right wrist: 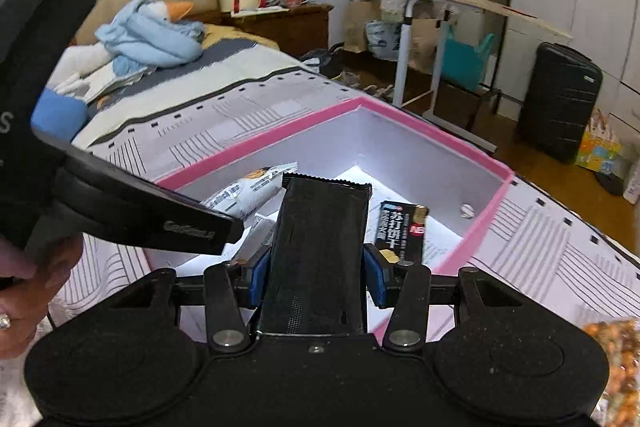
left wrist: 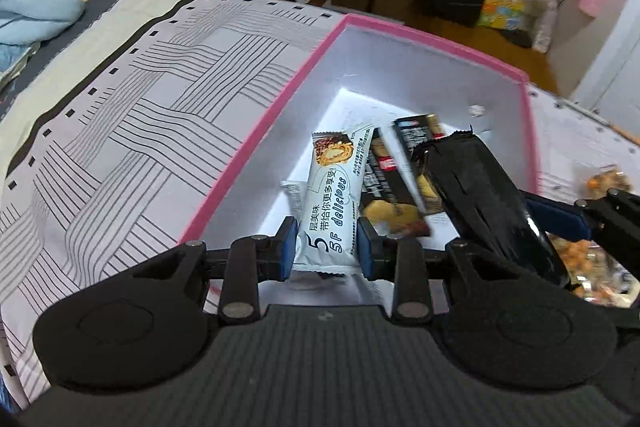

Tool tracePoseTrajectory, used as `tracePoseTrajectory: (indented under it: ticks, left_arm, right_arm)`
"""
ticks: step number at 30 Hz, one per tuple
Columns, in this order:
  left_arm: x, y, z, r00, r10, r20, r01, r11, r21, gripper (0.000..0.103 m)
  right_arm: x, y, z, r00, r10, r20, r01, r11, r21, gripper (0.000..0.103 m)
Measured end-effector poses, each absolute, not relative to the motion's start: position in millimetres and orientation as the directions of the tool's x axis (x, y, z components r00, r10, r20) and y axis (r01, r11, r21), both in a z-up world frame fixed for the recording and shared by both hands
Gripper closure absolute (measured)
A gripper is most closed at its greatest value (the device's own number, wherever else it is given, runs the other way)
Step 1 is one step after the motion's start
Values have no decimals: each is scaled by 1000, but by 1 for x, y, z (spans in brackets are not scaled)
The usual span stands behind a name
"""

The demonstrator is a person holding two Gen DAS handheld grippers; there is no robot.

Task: Organize snacks
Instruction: 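Lower both snacks into the pink box and open both tools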

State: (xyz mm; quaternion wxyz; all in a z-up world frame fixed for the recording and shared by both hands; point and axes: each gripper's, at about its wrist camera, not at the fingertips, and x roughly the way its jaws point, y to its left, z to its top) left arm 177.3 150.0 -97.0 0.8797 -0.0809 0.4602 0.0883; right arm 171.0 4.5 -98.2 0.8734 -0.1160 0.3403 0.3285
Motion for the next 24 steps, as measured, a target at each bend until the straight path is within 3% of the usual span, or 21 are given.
tracePoseTrajectory:
  ticks: [9,11,13,17,24]
  left_arm:
    - [192,152,-123,509,79,-857,-210,977,-34,70]
    - [192,154,-128,498,63,-865,-216,975,-53,68]
    - [189,157,-127,508,71,-858,-233,971,-57,64]
    - [174,166,-111,575,98,-812,-263,962,-70,56]
    - [139,159,-74,609,14,-793,-181,976,-122,56]
  right_arm:
    - [171,40,-121,510,423,-749,-708,701,-86,50]
    - [172,40,-124,522,397,-755,-690,716,-101,39]
    - [172,36,-122,543,379,-749,-666,738,-109,34]
    - [155,12,-103,555,436,-708,-652,757,-45,34]
    - [118,-39,-53,593,507,-626,-610,790,62,34]
